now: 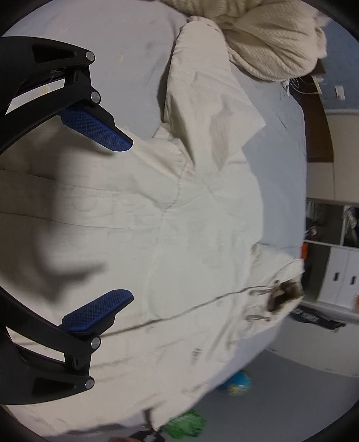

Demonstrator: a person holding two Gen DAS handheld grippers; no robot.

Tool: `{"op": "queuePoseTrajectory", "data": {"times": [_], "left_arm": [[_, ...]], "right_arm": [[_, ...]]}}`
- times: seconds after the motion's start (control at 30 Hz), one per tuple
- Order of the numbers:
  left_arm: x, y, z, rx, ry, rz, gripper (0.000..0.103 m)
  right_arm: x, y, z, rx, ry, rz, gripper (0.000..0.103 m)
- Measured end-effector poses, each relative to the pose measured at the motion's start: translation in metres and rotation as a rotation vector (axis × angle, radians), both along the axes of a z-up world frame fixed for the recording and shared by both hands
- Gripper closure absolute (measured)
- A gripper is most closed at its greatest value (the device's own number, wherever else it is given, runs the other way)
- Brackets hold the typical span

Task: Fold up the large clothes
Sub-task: 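Lift the sleeve with the right tool and fold it across the jacket body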

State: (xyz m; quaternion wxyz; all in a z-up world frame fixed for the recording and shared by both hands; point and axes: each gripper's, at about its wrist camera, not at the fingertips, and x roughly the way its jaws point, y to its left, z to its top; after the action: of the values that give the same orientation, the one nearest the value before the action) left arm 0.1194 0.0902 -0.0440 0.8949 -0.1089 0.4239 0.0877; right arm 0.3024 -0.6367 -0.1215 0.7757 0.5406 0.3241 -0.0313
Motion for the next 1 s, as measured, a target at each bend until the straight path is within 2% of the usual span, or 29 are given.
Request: {"op": "queuePoseTrajectory", "data": {"times": [0.1, 0.3, 0.4, 0.53, 0.73, 0.8, 1.0], "left_arm": [[0.0, 0.003, -0.001, -0.014, 0.003, 0.009, 0.006], [-0.004, -0.001, 0.003, -0.01, -0.024, 0.003, 0.006], [-0.005, -0.003, 0.005, -0.014, -0.037, -0.001, 0.006], [-0.007, -0.001, 0.006, -0.029, -0.054, 0.004, 0.006], [-0.008, 0.004, 0.008, -0.058, -0.067, 0.013, 0.006], [-0.01, 0.007, 0.008, -0.068, -0.071, 0.021, 0.006], [-0.01, 0.01, 0.008, -0.084, -0.071, 0.022, 0.006]], "right_arm": [[0.0, 0.013, 0.025, -0.005, -0.08, 0.024, 0.098], [0.013, 0.068, 0.09, -0.069, -0.221, 0.161, 0.099], [0.018, 0.113, 0.115, -0.105, -0.264, 0.248, 0.099], [0.015, 0.181, 0.134, -0.176, -0.29, 0.387, 0.099], [0.005, 0.289, 0.135, -0.262, -0.29, 0.614, 0.099], [0.0, 0.326, 0.126, -0.284, -0.266, 0.676, 0.099], [0.002, 0.386, 0.082, -0.31, -0.154, 0.745, 0.099]]}}
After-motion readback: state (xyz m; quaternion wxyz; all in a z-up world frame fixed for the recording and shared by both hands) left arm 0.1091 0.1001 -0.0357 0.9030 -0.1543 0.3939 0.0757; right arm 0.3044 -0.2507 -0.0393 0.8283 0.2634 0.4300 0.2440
